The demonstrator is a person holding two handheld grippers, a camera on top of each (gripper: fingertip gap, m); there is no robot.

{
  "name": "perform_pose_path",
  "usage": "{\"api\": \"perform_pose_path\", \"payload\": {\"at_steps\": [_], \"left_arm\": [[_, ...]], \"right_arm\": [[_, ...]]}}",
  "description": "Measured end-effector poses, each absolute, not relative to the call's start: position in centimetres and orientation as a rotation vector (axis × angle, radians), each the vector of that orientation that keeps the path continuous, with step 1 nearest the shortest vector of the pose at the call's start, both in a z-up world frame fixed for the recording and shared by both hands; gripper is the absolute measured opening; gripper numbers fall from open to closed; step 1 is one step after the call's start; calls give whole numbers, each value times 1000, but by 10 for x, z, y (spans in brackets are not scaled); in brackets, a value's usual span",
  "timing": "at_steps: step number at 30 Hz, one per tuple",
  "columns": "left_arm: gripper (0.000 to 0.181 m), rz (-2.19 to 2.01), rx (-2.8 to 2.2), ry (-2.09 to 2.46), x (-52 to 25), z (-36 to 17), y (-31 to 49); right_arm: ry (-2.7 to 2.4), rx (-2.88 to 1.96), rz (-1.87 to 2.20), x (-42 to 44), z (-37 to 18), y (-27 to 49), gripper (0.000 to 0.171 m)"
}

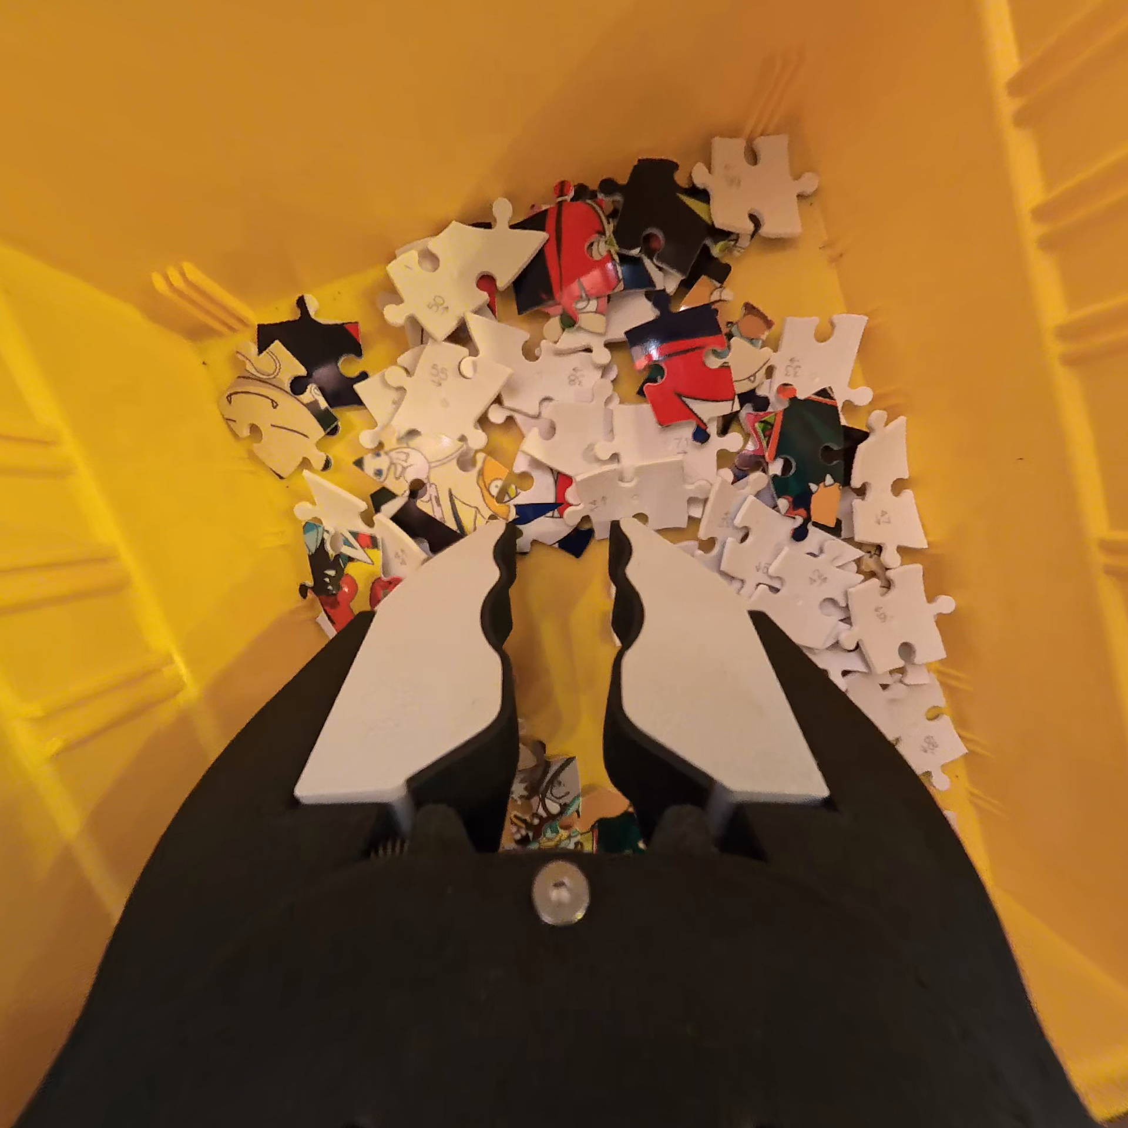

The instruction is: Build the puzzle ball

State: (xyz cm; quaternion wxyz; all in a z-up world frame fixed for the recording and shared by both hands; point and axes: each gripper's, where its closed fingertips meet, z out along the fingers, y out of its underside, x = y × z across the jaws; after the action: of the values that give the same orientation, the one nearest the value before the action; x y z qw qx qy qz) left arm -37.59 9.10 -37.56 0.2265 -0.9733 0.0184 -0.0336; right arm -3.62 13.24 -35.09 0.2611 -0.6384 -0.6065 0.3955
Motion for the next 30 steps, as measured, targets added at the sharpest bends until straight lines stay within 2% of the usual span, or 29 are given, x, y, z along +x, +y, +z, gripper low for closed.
{"api": "perform_pose_path", "payload": {"at_steps": [6,11,22,26,30], "left_arm": [[22,-79,-2679,80,-373,-375,89],[1,-41,-2655,122,-373,-365,90],[0,-134,-2679,291,-347,-349,63],[13,-94,-2706,271,-351,-352,47],[41,-17,-2714,233,-360,-358,42]], "right_arm": [[-1639,-1726,1077,-36,-350,132,0],[-1638,-1730,1081,-36,-350,133,0],[-1643,-1735,1080,-36,-351,132,0],[-1641,-1738,1077,-36,-351,133,0],[-1641,-1742,1073,-36,-352,133,0]]}}
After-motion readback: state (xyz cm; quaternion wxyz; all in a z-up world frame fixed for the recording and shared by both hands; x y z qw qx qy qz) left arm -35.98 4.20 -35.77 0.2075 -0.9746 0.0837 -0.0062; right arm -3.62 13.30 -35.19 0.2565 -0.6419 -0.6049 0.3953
